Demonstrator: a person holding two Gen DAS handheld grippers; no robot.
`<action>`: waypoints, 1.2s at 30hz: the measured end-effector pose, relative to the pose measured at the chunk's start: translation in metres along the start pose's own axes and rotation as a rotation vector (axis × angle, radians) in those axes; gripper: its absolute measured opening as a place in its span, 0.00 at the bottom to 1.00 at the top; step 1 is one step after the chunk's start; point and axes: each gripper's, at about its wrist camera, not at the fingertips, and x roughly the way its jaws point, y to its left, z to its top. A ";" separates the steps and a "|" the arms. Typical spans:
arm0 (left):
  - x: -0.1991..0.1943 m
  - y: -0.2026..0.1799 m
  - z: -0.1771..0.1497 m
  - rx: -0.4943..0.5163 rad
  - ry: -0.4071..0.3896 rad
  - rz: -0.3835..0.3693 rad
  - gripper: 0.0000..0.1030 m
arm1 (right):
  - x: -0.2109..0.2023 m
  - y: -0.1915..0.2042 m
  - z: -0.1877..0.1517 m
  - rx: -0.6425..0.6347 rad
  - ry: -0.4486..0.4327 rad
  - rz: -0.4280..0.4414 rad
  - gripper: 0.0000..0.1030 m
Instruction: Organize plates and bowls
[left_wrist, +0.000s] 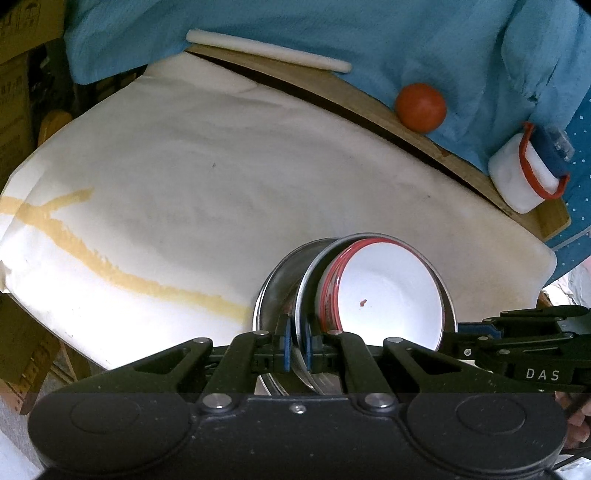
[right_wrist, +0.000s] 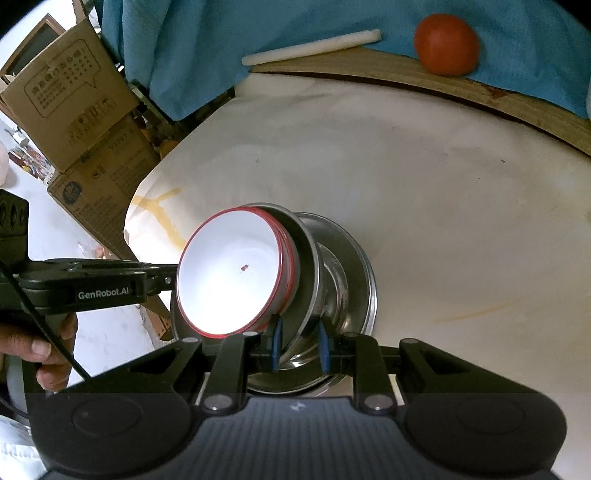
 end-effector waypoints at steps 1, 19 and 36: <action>0.000 0.000 0.000 -0.001 0.001 0.000 0.06 | 0.000 0.000 0.000 0.000 0.000 0.000 0.22; 0.010 0.002 -0.002 -0.026 0.027 0.013 0.06 | 0.010 0.002 0.001 0.004 0.024 -0.001 0.22; 0.013 -0.001 -0.001 -0.034 0.039 0.026 0.06 | 0.012 0.001 0.004 0.002 0.039 0.004 0.22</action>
